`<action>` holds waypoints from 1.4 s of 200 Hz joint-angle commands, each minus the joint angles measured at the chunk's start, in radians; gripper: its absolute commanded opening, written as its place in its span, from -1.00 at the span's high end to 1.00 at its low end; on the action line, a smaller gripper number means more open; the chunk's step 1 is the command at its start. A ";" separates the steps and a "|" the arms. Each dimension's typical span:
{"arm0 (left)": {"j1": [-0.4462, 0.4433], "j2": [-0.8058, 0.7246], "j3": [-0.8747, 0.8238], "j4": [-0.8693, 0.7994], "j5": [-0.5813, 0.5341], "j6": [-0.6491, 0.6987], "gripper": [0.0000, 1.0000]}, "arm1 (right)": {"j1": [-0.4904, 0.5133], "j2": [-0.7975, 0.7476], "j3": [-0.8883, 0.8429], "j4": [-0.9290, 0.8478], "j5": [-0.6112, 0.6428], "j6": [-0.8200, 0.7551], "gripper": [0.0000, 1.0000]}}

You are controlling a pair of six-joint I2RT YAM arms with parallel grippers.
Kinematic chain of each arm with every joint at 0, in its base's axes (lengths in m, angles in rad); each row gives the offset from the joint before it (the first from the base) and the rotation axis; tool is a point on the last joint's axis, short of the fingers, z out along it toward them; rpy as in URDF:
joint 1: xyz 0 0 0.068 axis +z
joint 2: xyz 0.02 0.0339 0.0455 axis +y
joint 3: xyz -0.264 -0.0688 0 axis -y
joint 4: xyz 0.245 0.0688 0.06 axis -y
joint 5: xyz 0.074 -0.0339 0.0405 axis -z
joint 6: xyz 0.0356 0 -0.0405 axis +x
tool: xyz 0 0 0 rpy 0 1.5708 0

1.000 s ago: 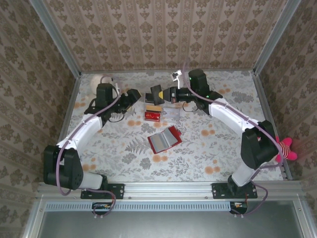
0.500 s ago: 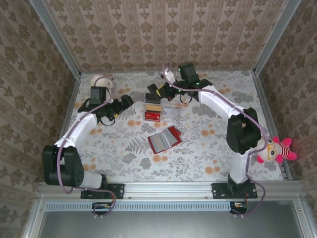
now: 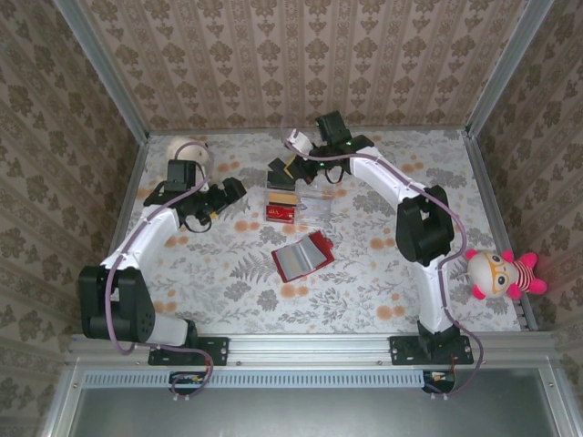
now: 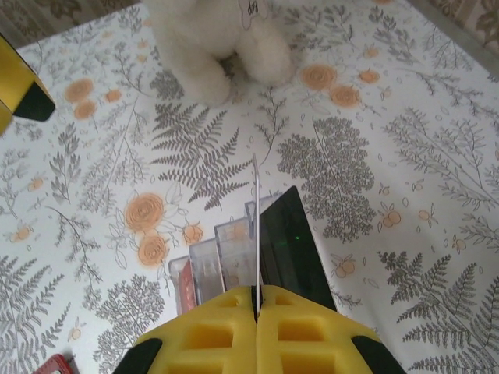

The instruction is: Take the credit cards out of the card holder

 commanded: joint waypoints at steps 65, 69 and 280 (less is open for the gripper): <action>0.002 0.015 -0.022 0.005 0.024 0.022 -1.00 | -0.002 0.093 0.127 -0.129 0.075 -0.116 0.99; 0.002 0.015 -0.022 0.006 0.025 0.022 -1.00 | -0.002 0.093 0.130 -0.129 0.074 -0.116 0.99; 0.002 -0.009 -0.052 0.000 0.030 0.019 -1.00 | -0.019 0.121 0.141 -0.143 0.056 -0.187 0.81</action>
